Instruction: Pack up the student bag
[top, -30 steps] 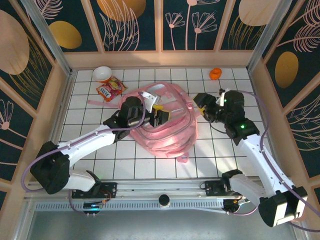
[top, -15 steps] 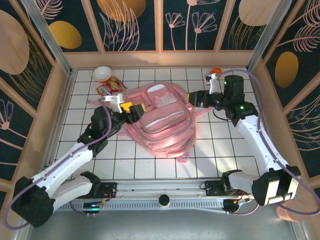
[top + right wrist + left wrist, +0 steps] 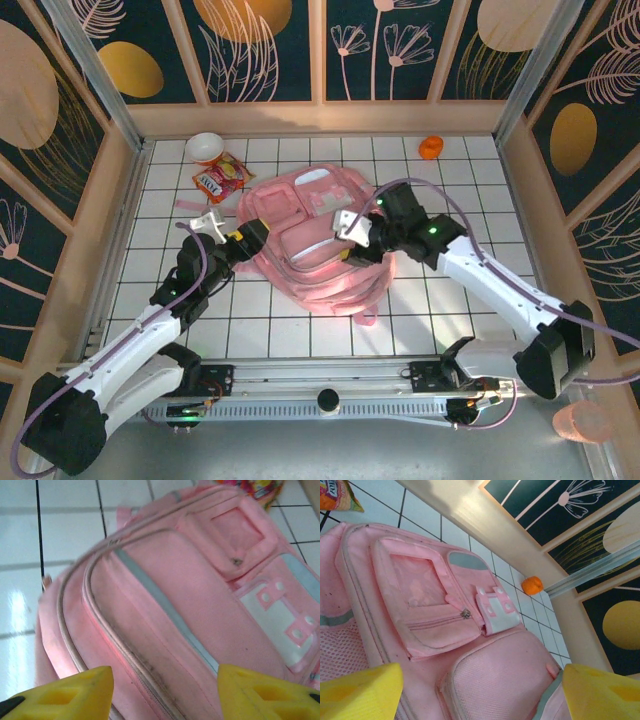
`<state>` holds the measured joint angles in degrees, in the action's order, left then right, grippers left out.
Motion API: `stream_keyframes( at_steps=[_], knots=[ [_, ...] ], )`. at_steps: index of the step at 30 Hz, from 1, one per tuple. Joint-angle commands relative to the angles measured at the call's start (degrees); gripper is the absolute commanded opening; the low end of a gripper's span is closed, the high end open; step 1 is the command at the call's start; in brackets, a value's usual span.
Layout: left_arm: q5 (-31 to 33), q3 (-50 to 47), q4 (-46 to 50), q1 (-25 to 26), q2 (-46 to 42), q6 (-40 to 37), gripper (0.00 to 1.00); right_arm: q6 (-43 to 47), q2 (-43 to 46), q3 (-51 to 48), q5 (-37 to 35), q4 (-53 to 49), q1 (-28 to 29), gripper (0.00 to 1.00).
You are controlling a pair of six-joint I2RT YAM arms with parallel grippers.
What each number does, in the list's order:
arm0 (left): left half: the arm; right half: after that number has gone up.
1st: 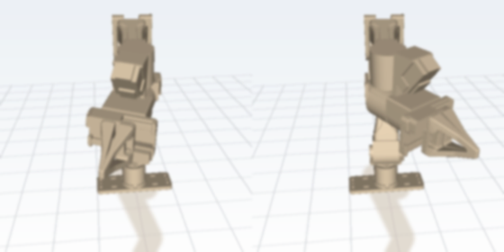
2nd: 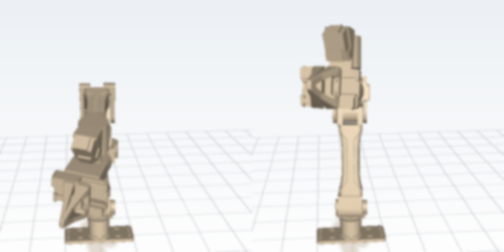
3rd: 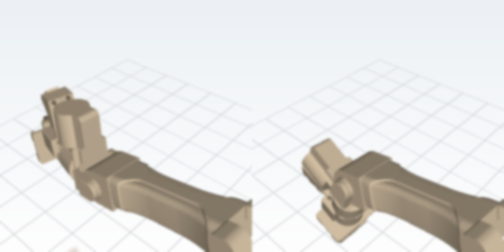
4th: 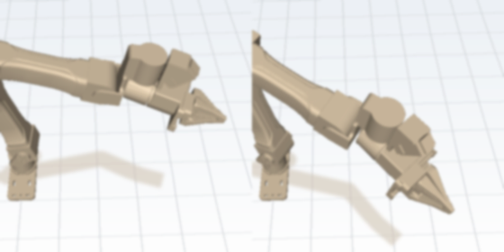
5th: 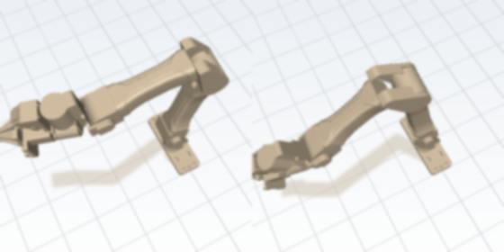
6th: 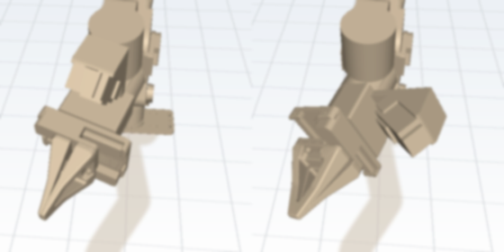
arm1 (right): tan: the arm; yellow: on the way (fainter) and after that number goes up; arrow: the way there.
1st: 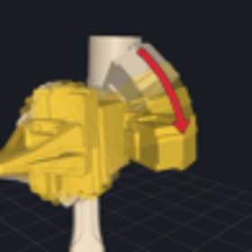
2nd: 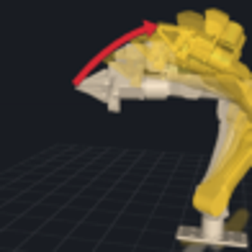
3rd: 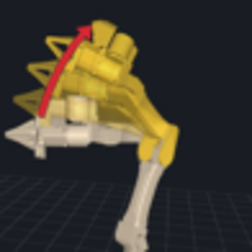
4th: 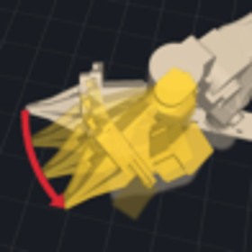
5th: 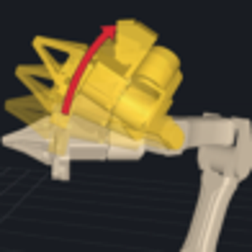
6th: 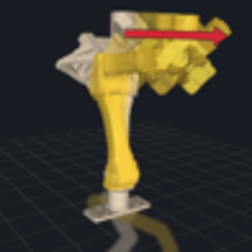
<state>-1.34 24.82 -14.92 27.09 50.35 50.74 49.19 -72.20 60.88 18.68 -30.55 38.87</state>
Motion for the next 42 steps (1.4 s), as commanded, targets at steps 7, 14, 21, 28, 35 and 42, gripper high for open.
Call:
stream_keyframes(
  at_steps=[7,14,21,28,35,42],
  knots=[
    [0.5,0.76,-1.87,-0.28,1.86,1.91,0.81,18.3,-5.23,-4.89,-11.55,8.24,6.59,0.57],
    [0.15,0.38,-2.65,-0.32,2.75,1.84,0.81,18.19,-8.48,-5.93,-11.86,12.07,6.96,0.48],
    [-1.37,-0.22,-3.2,-0.29,3.44,-0.48,0.8,19.76,-10.16,-7.8,-12.73,13.54,6.25,0.2],
    [-10.95,1.53,-1.82,-0.29,3.11,-20.29,0.74,13.06,-7.12,1.26,0.94,9.16,-2.32,0.0],
    [-24.28,10.58,12.0,-0.32,7.53,-63.02,0.7,9.77,-7.48,5.55,8.59,7.27,-6.48,0.0],
    [-33.63,15.76,25.5,-0.29,17.45,-82.94,0.65,6.65,-8.04,5.3,10.63,8.52,-6.65,0.0]
  ],
)
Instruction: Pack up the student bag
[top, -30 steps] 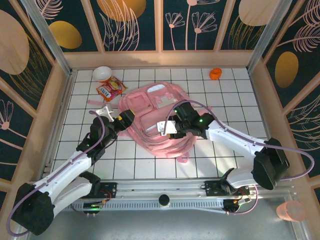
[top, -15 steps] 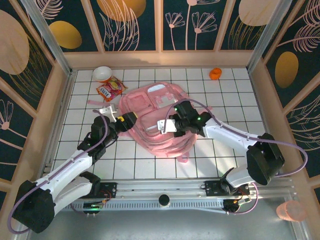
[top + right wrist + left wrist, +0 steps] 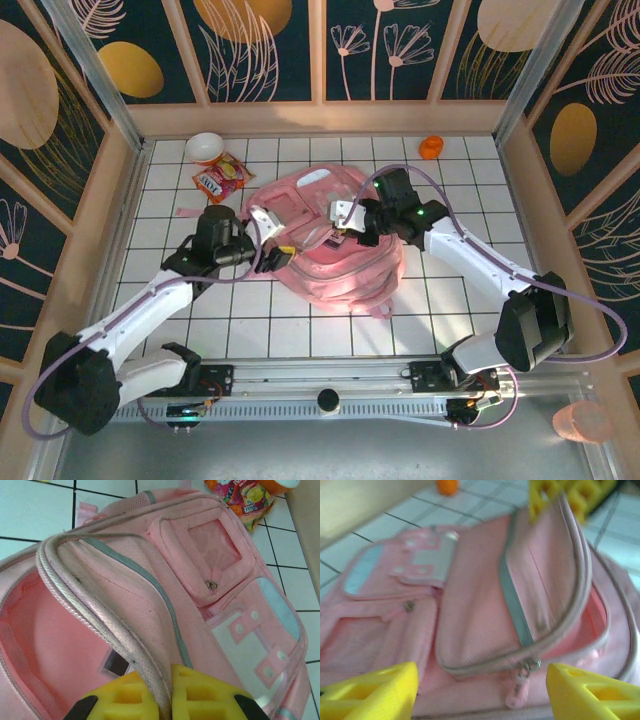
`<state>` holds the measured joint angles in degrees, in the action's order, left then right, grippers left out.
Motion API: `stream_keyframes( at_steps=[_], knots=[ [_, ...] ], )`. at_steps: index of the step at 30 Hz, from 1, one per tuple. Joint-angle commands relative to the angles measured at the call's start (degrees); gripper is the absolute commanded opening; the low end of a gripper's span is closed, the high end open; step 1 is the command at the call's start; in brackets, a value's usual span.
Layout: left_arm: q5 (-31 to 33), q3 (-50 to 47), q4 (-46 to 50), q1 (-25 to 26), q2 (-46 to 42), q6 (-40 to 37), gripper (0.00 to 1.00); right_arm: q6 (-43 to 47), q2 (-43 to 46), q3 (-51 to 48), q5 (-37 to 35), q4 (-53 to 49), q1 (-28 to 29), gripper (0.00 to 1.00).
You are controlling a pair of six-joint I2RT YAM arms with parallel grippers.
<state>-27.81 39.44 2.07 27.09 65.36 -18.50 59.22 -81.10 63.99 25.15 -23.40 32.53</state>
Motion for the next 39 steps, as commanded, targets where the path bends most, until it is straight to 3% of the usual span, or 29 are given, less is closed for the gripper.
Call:
stream_keyframes(
  at_steps=[1,13,23,32,39],
  knots=[
    [-8.49,1.16,8.52,-0.28,3.63,-14.33,0.64,-3.78,0.86,2.2,4.37,1.55,-0.33,0.0],
    [-16.89,3.36,1.73,-0.02,13.19,-11.84,0.6,-6.08,1.47,1.73,4.6,2.91,-0.28,0.0],
    [-22.06,0.19,-5.14,1.03,11.04,-5.83,0.35,-8.86,0.75,1.14,3.84,5.12,-0.29,0.0],
    [-19.29,-2.78,-7.3,1.56,6.88,-0.28,0.02,-14.55,0.33,0.64,-0.59,8.24,-0.37,0.0],
    [-18.2,-3.66,-10.49,5.78,4.29,6.81,0.0,-20.08,0.41,-1.71,-1.03,13.16,-0.03,0.0]
  ],
)
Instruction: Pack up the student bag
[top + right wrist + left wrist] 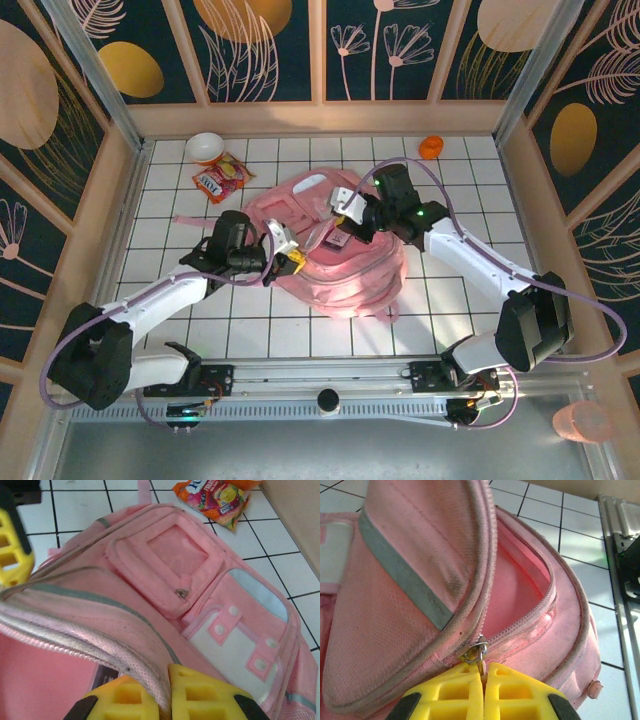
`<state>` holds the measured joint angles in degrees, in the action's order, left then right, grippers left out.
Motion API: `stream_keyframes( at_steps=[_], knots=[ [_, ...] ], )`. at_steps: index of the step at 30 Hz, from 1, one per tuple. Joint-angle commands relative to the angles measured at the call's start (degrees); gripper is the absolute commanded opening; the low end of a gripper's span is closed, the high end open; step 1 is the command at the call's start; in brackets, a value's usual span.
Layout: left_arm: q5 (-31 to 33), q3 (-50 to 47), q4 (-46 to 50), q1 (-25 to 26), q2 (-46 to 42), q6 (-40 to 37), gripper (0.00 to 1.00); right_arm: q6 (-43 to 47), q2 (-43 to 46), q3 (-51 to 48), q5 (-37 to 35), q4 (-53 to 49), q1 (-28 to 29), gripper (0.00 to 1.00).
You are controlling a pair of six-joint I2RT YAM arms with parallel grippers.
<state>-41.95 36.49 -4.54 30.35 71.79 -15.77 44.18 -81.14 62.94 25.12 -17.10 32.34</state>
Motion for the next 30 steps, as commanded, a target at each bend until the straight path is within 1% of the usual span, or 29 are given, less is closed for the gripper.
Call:
stream_keyframes(
  at_steps=[1,2,3,4,5,7,8,11,13,16,18,23,24,26,28,30],
  knots=[
    [-1.48,-0.81,-4.6,2.74,-2.29,5.96,0.0,-6.03,0.7,-0.79,-0.66,6.6,0.1,0.0],
    [1.33,-0.97,-5.04,2.77,-2.35,7.68,0.0,-7.27,1.08,-0.76,-0.46,6.0,0.09,0.0],
    [4.83,-1.35,-5.37,2.76,-2.74,8.92,0.0,-8.8,1.73,-0.88,0.01,5.0,0.0,0.06],
    [7.97,-2.02,-5.84,2.76,-3.16,9.82,0.0,-10.94,2.71,-1.01,0.69,3.77,-0.11,0.17],
    [10.04,-2.59,-6.39,2.78,-3.55,10.61,0.0,-13.75,3.73,-1.14,1.29,2.84,-0.08,0.21],
    [12.66,-3.97,-7.83,2.79,-4.48,11.73,0.0,-23.29,6.33,-1.57,2.82,1.13,-0.11,0.27],
    [13.19,-4.4,-8.26,2.83,-4.8,12.12,0.0,-27.99,7.36,-1.52,3.22,0.15,-0.1,0.29],
    [13.25,-5.01,-8.74,2.75,-4.84,12.4,0.0,-46.83,10.39,-0.84,2.67,-3.74,0.03,0.35],
    [13.07,-5.07,-8.65,2.76,-4.48,12.21,0.0,-61.68,12.59,-1.9,2.39,-4.58,0.07,0.37],
    [13.19,-4.93,-8.47,2.78,-4.29,11.91,0.0,-81.59,15.84,-6.09,1.33,-3.81,1.03,0.39],
    [13.21,-4.8,-8.39,2.8,-4.32,11.67,0.0,-91.62,18.38,-9.43,0.9,-1.95,2.63,0.41],
    [13.12,-4.63,-8.03,2.84,-4.29,11.31,0.0,-111.27,25.16,-16.2,-7.39,1.97,8.49,0.52],
    [13.08,-4.67,-8.03,2.76,-4.29,11.37,0.0,-115.3,26.49,-18.16,-7.73,3.84,8.9,0.54],
    [12.87,-4.67,-8.03,2.73,-4.36,11.22,0.0,-121.35,28.18,-22.3,-7.02,9.55,9.3,0.54],
    [12.79,-4.67,-8.19,2.78,-4.29,11.13,0.0,-125.43,28.42,-25.66,-6.35,16.36,9.73,0.53],
    [12.64,-4.59,-8.13,2.81,-4.29,11.03,0.0,-127.52,27.43,-27.1,-5.9,20.65,10.01,0.52]
  ],
)
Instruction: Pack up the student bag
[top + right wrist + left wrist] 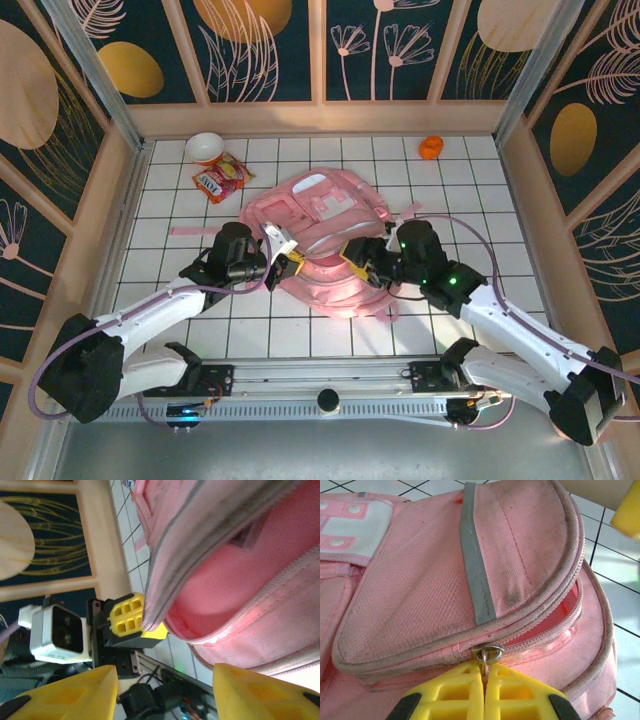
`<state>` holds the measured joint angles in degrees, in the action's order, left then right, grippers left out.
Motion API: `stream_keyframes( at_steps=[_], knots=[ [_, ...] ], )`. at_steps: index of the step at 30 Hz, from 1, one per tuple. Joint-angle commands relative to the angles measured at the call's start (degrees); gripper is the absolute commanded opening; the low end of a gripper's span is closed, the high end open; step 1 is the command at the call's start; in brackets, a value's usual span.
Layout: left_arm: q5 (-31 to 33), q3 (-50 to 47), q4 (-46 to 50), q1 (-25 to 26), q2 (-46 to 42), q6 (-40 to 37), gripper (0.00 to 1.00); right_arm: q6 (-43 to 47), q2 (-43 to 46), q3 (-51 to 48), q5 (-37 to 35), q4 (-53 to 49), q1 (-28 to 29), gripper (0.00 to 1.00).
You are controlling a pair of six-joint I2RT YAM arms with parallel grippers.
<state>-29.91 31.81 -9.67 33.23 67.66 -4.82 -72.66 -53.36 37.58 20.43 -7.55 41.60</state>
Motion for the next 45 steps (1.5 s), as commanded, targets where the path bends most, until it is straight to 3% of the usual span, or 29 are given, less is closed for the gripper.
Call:
stream_keyframes(
  at_steps=[1,9,19,23,29,38,45],
  knots=[
    [0.57,0.22,-2.98,-0.1,-0.16,0.0,0.0,-11.16,-1.19,-1.9,-1.01,12.74,0.81,0.51],
    [-0.39,0.39,-3.59,-0.11,0.28,0.06,0.0,-13.7,-5.82,-2.33,-1.88,18.27,0.92,0.51],
    [-2.45,0.0,-4.48,-0.13,0.12,0.86,0.0,-16.46,-11.39,-2.95,-1.97,21.17,1.37,0.38],
    [-2.75,-0.01,-4.39,-0.09,-0.5,0.88,0.0,-16.37,-12.67,-3.45,-2.73,21.87,1.37,0.29],
    [-4.04,0.87,-3.19,0.2,-0.42,0.83,0.0,-16.27,-15.33,-3.49,-3.75,24.38,1.46,0.0],
    [-11.54,2.71,-4.14,3.49,0.36,3.75,0.0,-16.16,-20.92,-0.98,-6.45,31.59,2.48,0.0],
    [-13.66,5.14,-8.53,5.63,2.0,7.85,0.12,-13.35,-24.85,2.19,-4.42,32.14,2.19,0.0]
  ],
)
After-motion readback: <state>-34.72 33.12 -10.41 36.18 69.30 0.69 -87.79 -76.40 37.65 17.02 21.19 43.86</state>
